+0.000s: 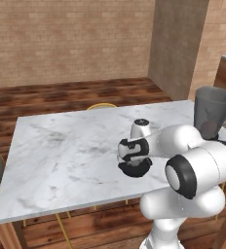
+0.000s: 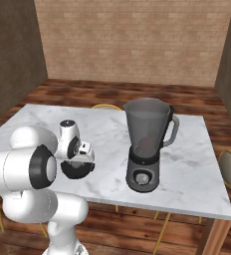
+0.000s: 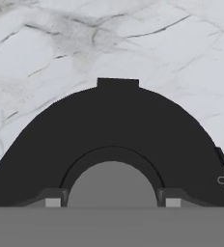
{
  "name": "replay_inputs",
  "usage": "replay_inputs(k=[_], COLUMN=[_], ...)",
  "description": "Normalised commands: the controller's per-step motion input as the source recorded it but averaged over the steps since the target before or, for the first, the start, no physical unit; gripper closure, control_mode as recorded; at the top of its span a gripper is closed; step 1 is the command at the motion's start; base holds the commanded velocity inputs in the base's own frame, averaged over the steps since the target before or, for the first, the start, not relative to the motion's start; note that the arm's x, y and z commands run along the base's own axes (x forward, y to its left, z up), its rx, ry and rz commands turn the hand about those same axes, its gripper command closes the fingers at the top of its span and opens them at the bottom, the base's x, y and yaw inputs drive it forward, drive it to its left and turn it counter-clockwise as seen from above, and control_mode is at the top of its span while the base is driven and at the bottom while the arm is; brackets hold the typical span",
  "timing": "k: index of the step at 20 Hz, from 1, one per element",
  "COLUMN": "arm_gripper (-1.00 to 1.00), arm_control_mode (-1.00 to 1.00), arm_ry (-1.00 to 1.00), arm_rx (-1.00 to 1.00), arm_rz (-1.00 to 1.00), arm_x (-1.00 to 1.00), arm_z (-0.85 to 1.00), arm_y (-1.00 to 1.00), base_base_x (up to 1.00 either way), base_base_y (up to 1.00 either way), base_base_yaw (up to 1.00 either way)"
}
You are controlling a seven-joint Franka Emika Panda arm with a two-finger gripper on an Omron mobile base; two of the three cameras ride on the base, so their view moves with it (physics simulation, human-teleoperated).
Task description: Grab the garlic and onion from the fridge, place them in the blender, close the lid, and turn on the blender to create a marinade.
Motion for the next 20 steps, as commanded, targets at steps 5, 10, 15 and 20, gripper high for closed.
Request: replay_inputs(k=[5, 10, 15, 20], arm_gripper=[1.0, 1.0, 1.0, 1.0], arm_control_mode=[-1.0, -1.0, -1.0, -1.0], arm_ry=[-0.03, -0.03, 0.01, -0.06], arm_rx=[0.0, 0.0, 0.0, -0.04], arm_rz=[0.0, 0.0, 0.0, 0.0], arm_x=[-0.15, -0.16, 0.0, -0.23], arm_z=[-0.13, -0.06, -0.03, 0.32], arm_y=[0.07, 0.0, 0.0, 0.0], base_base_x=[0.0, 0.0, 0.0, 0.0], base_base_y=[0.0, 0.0, 0.0, 0.0], base_base_yaw=[0.0, 0.0, 0.0, 0.0])
